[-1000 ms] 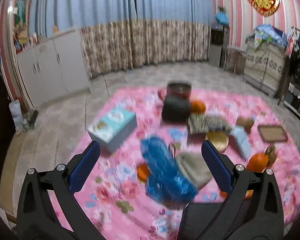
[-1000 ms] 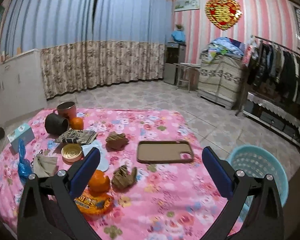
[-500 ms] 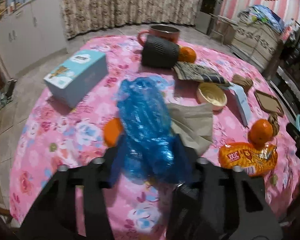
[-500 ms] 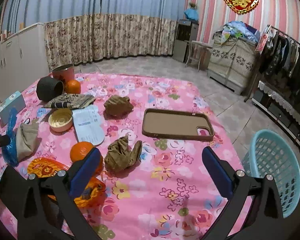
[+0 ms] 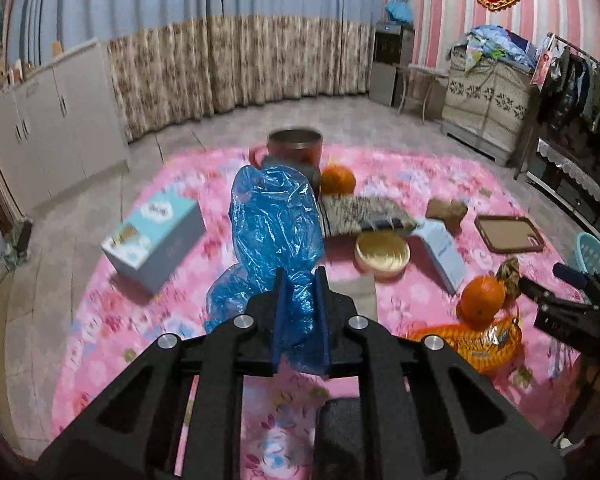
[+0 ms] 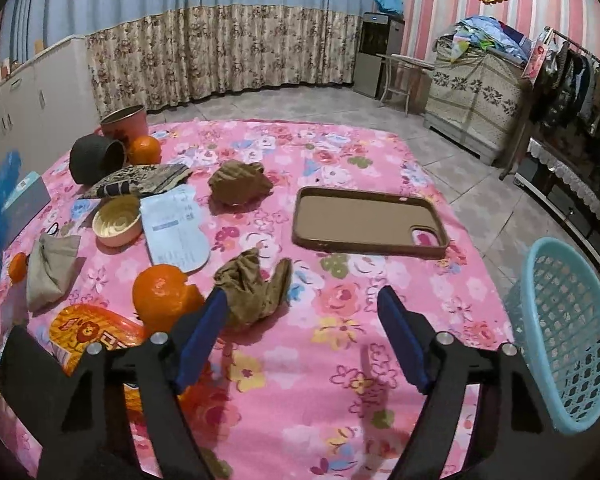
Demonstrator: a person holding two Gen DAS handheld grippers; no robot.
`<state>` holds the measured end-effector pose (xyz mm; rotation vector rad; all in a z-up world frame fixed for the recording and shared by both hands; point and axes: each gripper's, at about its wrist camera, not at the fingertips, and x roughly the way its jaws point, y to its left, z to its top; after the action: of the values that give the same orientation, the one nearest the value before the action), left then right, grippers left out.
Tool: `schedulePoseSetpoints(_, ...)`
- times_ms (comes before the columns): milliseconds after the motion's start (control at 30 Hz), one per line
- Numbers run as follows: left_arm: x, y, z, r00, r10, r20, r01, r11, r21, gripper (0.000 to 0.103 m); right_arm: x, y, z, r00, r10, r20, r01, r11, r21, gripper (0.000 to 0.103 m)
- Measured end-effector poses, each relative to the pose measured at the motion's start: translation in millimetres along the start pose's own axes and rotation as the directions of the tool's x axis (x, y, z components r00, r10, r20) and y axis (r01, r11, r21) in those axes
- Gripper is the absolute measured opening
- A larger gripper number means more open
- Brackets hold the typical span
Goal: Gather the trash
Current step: 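Grasp the brown crumpled cloth with the right gripper while the left holds the bag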
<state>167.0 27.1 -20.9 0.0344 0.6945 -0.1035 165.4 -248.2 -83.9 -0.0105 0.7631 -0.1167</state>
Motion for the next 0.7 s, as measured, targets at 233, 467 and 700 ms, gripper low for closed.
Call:
schedulePoseSetpoints(233, 10, -3, 1, 1.0, 0.017, -0.011, -0.017, 1.0, 0.019, 0.012, 16, 6, 0, 0.998, 0.046, -0.043, -0.046, 0.999, 0.005, 0.076)
schedulePoseSetpoints(467, 12, -4, 0, 1.0, 0.014, -0.012, -0.014, 1.0, 0.024, 0.012, 25, 16, -3, 0.997, 0.04, -0.07, -0.041, 0.999, -0.014, 0.071)
schedulePoseSetpoints(700, 16, 0, -1, 1.0, 0.006, -0.015, -0.006, 1.0, 0.0, 0.012, 25, 14, -6, 0.996, 0.07, -0.063, -0.07, 0.998, -0.001, 0.045)
